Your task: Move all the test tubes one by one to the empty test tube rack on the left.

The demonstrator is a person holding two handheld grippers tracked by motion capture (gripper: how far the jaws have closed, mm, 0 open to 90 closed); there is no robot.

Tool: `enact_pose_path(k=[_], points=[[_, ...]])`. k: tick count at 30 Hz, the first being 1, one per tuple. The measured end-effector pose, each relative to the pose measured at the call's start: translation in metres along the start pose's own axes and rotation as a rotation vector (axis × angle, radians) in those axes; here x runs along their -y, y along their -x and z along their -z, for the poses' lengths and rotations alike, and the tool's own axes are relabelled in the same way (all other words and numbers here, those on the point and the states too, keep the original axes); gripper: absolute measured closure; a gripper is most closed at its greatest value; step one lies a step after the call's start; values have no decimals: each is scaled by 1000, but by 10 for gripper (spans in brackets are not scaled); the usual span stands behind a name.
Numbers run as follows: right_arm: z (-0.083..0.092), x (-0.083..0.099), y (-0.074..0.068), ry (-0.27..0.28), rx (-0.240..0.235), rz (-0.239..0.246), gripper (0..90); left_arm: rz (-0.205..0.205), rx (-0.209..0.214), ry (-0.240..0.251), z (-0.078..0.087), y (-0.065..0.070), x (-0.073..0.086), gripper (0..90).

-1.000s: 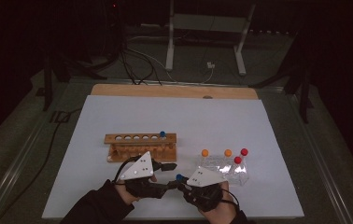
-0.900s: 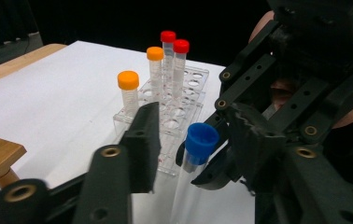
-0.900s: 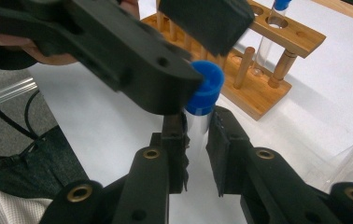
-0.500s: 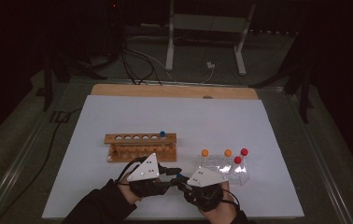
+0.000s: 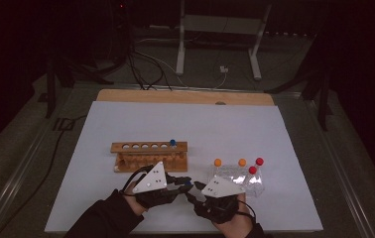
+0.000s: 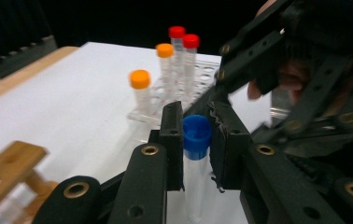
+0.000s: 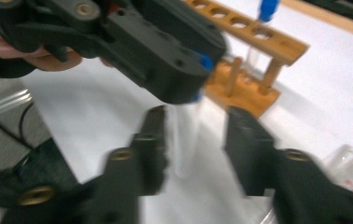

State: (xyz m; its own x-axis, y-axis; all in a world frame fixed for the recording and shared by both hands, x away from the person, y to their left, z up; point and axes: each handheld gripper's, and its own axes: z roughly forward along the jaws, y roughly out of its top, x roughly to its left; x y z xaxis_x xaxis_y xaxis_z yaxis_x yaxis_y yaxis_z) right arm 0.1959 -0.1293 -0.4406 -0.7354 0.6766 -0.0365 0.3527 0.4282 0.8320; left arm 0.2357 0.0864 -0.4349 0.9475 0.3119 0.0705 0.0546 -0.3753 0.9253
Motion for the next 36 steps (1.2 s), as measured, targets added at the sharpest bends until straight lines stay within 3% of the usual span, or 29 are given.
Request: enact_pose_path(k=[5, 8, 11, 13, 22, 28, 36], points=[[7, -2, 5, 61, 5, -52, 336, 13, -49, 7, 14, -12, -4, 778], [12, -4, 8, 94, 36, -52, 174, 26, -76, 14, 21, -20, -6, 777], [15, -5, 10, 113, 62, -59, 92, 24, -101, 13, 26, -27, -10, 777], [17, -5, 13, 115, 53, -54, 28, 23, -120, 11, 29, -32, -12, 777], [24, -3, 18, 153, 14, -58, 0, 17, -186, 3, 41, -53, -25, 778], [28, -3, 19, 172, 17, -66, 0, 22, -234, 16, 48, -68, -34, 778], [32, -3, 20, 184, 7, -74, 0, 10, -288, 24, 46, -86, -39, 778]])
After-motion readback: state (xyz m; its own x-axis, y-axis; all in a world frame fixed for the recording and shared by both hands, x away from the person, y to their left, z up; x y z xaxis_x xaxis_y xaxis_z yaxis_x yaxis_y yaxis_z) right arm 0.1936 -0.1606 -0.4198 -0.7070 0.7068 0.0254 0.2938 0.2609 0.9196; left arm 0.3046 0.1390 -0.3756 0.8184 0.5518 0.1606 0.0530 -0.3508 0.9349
